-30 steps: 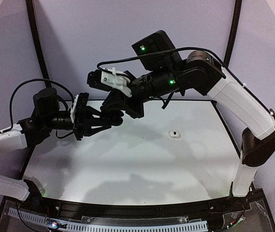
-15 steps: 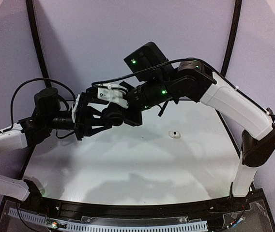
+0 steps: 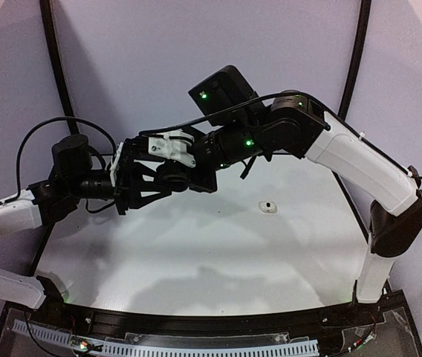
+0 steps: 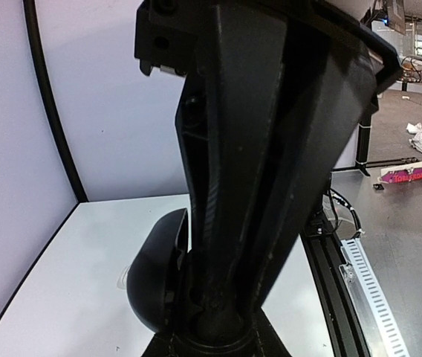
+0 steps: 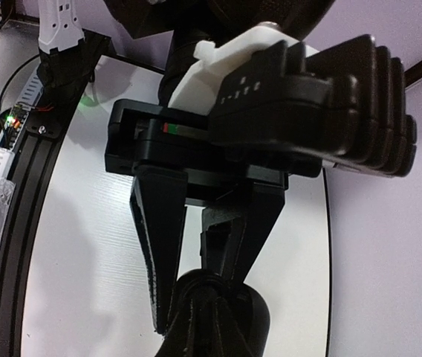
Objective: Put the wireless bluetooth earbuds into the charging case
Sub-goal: Insert the left earbud into the left side groove of the charging case, then pass from the left arm to the right
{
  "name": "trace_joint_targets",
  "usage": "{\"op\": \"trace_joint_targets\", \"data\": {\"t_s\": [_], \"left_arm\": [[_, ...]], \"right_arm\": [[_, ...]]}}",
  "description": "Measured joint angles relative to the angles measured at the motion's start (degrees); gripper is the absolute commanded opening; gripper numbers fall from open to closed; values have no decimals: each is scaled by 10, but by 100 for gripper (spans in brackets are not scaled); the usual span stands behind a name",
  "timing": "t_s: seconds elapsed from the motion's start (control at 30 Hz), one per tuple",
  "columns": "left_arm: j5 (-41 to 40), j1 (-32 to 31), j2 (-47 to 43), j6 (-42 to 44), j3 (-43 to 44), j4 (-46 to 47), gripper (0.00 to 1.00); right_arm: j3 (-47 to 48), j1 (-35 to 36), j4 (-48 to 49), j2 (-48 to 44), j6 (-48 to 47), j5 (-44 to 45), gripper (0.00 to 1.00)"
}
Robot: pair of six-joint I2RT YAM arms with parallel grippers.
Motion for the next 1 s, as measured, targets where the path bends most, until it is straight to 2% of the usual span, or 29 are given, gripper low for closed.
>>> {"op": "trace_joint_targets", "data": {"t_s": [0.17,0.6,0.8,0.9,1.0], "left_arm": [[1,0,0,-11,0,6,1],[-2,0,-1,-33,-4,28,1],[-7,0,-1,-43,-4,37,1],[-8,-1,-1,-43,-5,37,1],[-7,-1,-1,-43,-6,37,1]], "right_arm": [[0,0,6,0,-1,2,21],[1,1,15,0,12,3,30],[1,1,30,-7,33,5,46],[-9,0,66,-24,54,2,50],[-60,-14,133,-73,84,-18,51]]}}
